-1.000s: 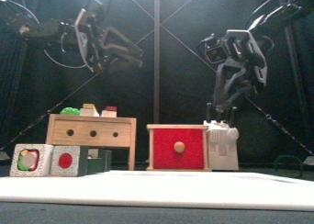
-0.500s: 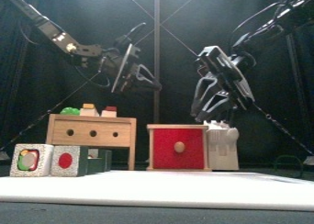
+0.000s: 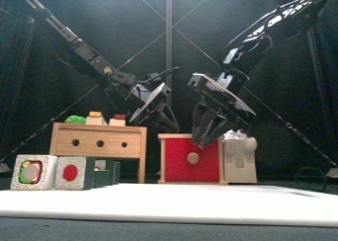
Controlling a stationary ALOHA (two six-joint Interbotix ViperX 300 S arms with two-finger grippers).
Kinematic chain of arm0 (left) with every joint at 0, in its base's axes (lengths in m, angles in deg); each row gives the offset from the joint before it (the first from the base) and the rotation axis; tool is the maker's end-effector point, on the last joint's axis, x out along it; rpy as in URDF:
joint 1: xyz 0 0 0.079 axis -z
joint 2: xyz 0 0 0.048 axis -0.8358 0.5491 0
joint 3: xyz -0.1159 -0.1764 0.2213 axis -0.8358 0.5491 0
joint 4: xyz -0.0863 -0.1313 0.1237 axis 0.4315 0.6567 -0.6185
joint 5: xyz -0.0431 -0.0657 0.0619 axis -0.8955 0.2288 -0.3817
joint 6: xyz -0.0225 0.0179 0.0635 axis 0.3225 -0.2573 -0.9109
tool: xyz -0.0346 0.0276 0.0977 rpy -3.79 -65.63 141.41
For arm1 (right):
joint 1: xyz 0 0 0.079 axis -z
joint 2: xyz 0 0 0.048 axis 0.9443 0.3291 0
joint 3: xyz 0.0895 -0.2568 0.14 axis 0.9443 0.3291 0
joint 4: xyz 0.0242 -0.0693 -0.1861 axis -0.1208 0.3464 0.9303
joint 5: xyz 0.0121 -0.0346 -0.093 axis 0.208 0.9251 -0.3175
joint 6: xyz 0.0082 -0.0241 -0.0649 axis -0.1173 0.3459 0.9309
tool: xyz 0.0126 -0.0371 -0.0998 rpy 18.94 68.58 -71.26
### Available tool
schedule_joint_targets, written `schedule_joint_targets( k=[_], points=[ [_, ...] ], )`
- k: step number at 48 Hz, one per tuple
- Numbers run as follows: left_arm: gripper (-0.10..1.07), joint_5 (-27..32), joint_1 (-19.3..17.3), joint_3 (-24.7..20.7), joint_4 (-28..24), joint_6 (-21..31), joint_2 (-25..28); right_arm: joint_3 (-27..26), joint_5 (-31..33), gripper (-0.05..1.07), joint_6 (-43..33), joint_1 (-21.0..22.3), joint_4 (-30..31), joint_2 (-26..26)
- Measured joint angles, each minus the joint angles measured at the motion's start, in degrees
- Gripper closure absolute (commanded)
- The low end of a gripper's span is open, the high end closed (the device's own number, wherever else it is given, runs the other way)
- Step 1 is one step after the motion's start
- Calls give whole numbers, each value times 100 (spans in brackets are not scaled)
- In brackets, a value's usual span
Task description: Grab drawer handle
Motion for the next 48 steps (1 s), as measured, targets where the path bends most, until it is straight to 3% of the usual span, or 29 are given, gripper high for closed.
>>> schedule_joint_targets(
  k=[12,27,48],
  points=[
    [56,387,-149,-185,88,0,202,-334,422,34,-18,-9,255,352],
    [57,800,-237,-448,211,0,422,-527,861,14,-18,-35,237,527],
    [57,800,-237,-466,220,0,448,-782,1028,14,-18,-18,88,747]
  ],
)
